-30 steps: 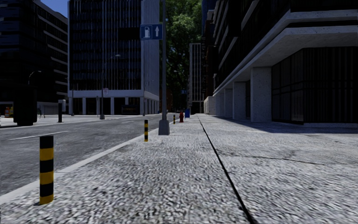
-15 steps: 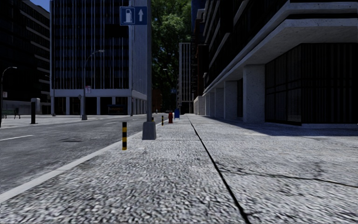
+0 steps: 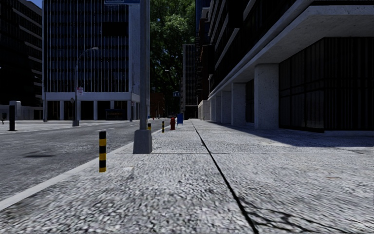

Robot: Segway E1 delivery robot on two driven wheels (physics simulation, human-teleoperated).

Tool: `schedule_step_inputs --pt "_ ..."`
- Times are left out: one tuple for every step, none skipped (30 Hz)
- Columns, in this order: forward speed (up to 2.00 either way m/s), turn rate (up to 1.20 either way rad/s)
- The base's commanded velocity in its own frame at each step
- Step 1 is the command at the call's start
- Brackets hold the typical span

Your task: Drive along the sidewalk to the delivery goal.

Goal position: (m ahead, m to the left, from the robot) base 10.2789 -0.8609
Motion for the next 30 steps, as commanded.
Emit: schedule_step_inputs --pt "2.00 0.00" --pt "2.00 0.00" --pt "2.00 0.00" --pt "2.00 0.00" --pt "2.00 0.00" --pt "2.00 0.00" --pt "2.00 0.00" --pt "2.00 0.00" --pt "2.00 0.00" --pt "2.00 0.00" --pt "2.00 0.00" --pt "2.00 0.00" --pt "2.00 0.00" --pt "2.00 0.00" --pt "2.00 0.00" --pt "2.00 0.00" --pt "2.00 0.00" --pt "2.00 0.00" --pt "2.00 0.00" --pt "2.00 0.00" --pt "2.00 0.00" --pt "2.00 0.00" --pt "2.00 0.00" --pt "2.00 0.00" --pt "2.00 0.00" --pt "2.00 0.00" --pt "2.00 0.00" --pt "2.00 0.00" --pt "2.00 0.00" --pt "2.00 0.00"
